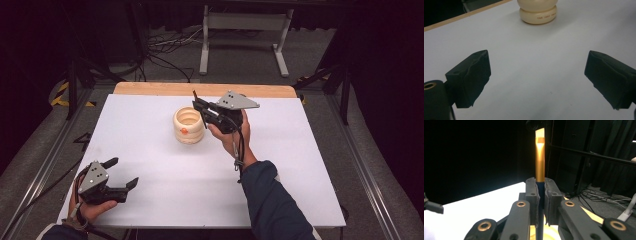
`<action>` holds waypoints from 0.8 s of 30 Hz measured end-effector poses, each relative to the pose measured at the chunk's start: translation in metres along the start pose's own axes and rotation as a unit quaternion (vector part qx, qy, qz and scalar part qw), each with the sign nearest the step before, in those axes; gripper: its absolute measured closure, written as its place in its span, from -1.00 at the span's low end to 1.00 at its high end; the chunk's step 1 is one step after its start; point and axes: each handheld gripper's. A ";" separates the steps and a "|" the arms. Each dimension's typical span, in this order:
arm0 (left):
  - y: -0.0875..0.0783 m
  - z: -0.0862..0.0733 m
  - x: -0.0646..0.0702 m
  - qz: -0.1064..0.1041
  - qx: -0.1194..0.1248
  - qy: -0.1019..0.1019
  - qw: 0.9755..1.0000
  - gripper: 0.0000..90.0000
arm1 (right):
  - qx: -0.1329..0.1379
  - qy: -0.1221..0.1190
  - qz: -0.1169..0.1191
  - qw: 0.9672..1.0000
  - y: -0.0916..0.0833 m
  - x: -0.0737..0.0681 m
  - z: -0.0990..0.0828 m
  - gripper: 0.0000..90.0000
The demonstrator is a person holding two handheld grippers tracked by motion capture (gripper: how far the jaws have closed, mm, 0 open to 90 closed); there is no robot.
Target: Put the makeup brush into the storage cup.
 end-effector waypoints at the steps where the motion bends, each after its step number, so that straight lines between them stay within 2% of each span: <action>1: 0.000 0.000 0.001 -0.002 0.001 0.000 1.000 -0.83 | 0.002 0.002 0.000 1.000 0.002 0.001 0.001 0.86; 5: 0.000 -0.001 0.002 -0.005 -0.001 0.003 1.000 -0.83 | 0.006 -0.003 0.005 1.000 0.008 0.001 0.001 0.86; 11: 0.000 0.000 0.002 -0.007 0.000 -0.002 1.000 -0.82 | 0.008 0.006 0.009 1.000 0.016 0.004 -0.002 0.86; 24: -0.002 0.000 0.002 -0.005 0.008 0.002 1.000 -0.81 | 0.004 0.012 0.004 1.000 0.034 0.011 -0.009 0.86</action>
Point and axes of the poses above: each handheld gripper's, and its own axes: y roughly forward along the jaws, z roughly out of its top, x roughly to its right, and after that the axes turned 15 degrees about x, right-handed
